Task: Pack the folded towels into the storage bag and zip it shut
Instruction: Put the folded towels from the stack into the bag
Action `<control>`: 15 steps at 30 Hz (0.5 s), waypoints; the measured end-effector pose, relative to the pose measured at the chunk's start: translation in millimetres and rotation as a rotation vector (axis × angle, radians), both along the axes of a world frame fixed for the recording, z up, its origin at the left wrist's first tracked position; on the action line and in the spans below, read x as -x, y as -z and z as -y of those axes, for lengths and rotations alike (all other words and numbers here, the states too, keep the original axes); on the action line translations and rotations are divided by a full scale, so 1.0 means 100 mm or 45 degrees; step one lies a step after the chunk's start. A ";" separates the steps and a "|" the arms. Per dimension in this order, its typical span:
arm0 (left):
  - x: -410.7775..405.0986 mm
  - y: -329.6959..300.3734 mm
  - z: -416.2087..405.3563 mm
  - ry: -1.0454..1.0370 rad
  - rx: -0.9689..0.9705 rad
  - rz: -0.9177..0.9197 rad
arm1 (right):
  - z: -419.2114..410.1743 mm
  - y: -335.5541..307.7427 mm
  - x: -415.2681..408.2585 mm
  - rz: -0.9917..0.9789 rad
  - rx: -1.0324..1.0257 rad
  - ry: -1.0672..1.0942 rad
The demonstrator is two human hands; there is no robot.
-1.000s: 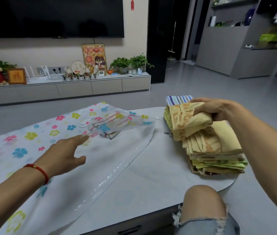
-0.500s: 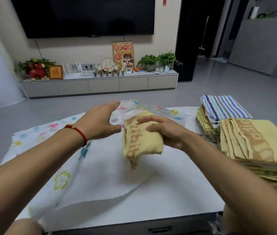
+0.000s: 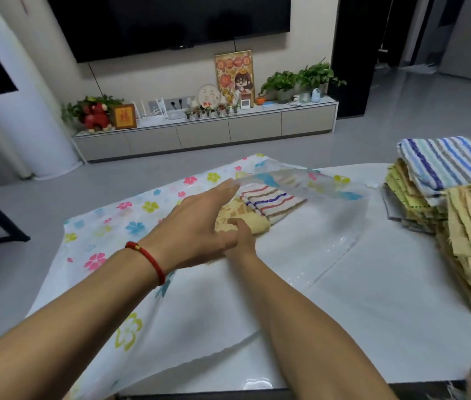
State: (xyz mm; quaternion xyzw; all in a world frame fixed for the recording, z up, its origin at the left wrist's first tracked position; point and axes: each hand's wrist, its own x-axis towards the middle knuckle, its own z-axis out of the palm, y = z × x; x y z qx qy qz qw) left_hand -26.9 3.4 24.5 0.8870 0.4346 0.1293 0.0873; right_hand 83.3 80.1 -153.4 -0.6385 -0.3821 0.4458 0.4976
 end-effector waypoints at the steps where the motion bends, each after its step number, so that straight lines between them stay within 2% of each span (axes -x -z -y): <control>1: 0.01 0.01 0.00 0.001 0.010 0.006 | -0.05 -0.01 0.02 -0.098 -0.021 -0.046; 3: 0.01 0.03 -0.03 0.006 0.025 0.017 | -0.14 -0.05 0.03 -0.259 0.036 -0.150; 5: 0.00 0.04 -0.06 -0.001 0.020 0.013 | -0.14 -0.11 -0.01 -0.231 0.187 -0.308; 8: -0.04 0.07 -0.08 -0.027 0.014 0.009 | -0.02 -0.08 -0.14 0.102 0.212 -0.475; 11: -0.08 0.11 -0.06 -0.037 0.032 0.009 | 0.31 -0.12 -0.43 0.577 0.116 -0.603; 15: -0.11 0.19 -0.08 -0.132 -0.028 -0.061 | 1.05 -0.37 -1.00 0.826 0.117 -0.668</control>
